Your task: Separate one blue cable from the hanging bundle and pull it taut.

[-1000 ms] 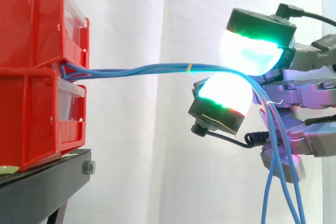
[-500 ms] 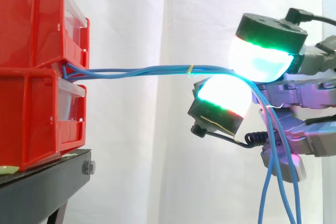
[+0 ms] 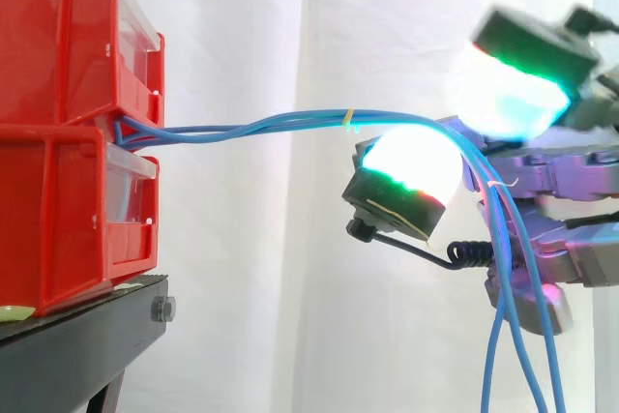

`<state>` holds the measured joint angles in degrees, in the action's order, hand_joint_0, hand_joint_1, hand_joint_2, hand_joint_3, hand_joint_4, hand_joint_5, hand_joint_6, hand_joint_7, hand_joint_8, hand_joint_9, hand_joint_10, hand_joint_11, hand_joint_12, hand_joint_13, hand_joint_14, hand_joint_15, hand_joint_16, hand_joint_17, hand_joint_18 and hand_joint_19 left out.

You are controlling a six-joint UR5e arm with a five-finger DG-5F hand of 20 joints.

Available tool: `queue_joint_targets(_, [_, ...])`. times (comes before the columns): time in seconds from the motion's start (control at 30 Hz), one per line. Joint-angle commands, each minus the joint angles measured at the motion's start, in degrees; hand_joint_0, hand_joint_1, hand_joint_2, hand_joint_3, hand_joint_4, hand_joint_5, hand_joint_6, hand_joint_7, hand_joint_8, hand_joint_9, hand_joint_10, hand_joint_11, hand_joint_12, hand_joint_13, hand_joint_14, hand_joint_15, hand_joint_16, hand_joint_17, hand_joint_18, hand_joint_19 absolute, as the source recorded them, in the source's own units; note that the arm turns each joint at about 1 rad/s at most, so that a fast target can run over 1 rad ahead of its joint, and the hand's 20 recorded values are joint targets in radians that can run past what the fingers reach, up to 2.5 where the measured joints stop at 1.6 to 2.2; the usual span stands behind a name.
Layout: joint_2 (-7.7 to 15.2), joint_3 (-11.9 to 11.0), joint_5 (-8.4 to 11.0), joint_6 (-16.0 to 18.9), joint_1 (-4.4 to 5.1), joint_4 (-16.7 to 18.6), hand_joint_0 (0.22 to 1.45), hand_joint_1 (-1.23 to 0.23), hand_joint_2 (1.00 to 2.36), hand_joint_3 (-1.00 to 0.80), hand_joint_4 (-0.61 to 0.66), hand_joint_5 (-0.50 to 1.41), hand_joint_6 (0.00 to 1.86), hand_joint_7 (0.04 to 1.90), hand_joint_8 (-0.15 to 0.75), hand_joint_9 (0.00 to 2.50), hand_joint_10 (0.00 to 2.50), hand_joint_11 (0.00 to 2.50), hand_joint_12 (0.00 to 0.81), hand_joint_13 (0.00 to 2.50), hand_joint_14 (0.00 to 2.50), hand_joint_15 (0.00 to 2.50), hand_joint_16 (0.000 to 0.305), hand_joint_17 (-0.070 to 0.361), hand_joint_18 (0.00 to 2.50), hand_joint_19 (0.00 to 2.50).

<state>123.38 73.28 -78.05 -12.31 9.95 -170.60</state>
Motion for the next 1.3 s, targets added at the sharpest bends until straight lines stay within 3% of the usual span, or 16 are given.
queue_joint_targets(0.0, [-0.1, 0.0, 0.0, 0.0, -0.02, 0.0, 0.4, -0.42, 1.0, -0.5, 0.03, 0.16, 0.5, 1.33, 0.104, 2.15, 0.02, 0.45, 0.299, 1.57, 0.02, 0.7, 0.06, 0.136, 1.16, 0.7])
queue_joint_targets(0.13, [0.0, 0.0, 0.0, 0.0, -0.02, 0.0, 0.36, -0.27, 1.0, -0.5, 0.05, 0.16, 0.5, 1.35, 0.109, 2.14, 0.02, 0.4, 0.314, 1.58, 0.02, 0.67, 0.065, 0.147, 1.19, 0.69])
queue_joint_targets(0.2, [0.0, 0.0, 0.0, 0.0, -0.02, -0.1, 0.41, -0.32, 1.0, -0.5, 0.04, 0.16, 0.5, 1.35, 0.108, 2.12, 0.02, 0.43, 0.3, 1.55, 0.02, 0.69, 0.061, 0.138, 1.13, 0.72])
queue_joint_targets(0.37, [-0.1, -0.1, 0.0, 0.0, -0.02, -0.1, 0.65, -0.5, 1.0, -0.5, -0.06, 0.16, 0.5, 1.32, 0.072, 2.08, 0.03, 0.52, 0.257, 1.48, 0.02, 0.79, 0.041, 0.092, 1.0, 0.87])
queue_joint_targets(0.53, [0.0, 0.0, 0.0, 0.0, -0.02, -0.1, 0.73, -0.63, 1.0, -0.5, -0.06, 0.16, 0.5, 1.3, 0.085, 2.1, 0.03, 0.58, 0.267, 1.5, 0.02, 0.81, 0.038, 0.085, 1.04, 0.87])
queue_joint_targets(0.87, [0.0, 0.0, 0.0, 0.0, -0.02, -0.1, 0.79, -0.78, 1.01, -0.34, -0.1, 0.16, 0.5, 1.28, 0.109, 2.08, 0.03, 0.6, 0.274, 1.48, 0.02, 0.81, 0.038, 0.086, 1.02, 0.9])
queue_joint_targets(1.1, [-0.1, -0.1, 0.0, 0.0, -0.02, -0.1, 0.8, -0.95, 1.01, -0.38, -0.15, 0.16, 0.5, 1.29, 0.109, 2.05, 0.03, 0.6, 0.273, 1.46, 0.02, 0.82, 0.038, 0.085, 1.02, 0.88])
queue_joint_targets(1.27, [-0.1, 0.0, 0.0, 0.0, -0.02, -0.1, 0.81, -0.97, 1.01, -0.4, -0.15, 0.16, 0.5, 1.28, 0.1, 2.05, 0.03, 0.6, 0.268, 1.46, 0.02, 0.82, 0.037, 0.084, 1.01, 0.88])
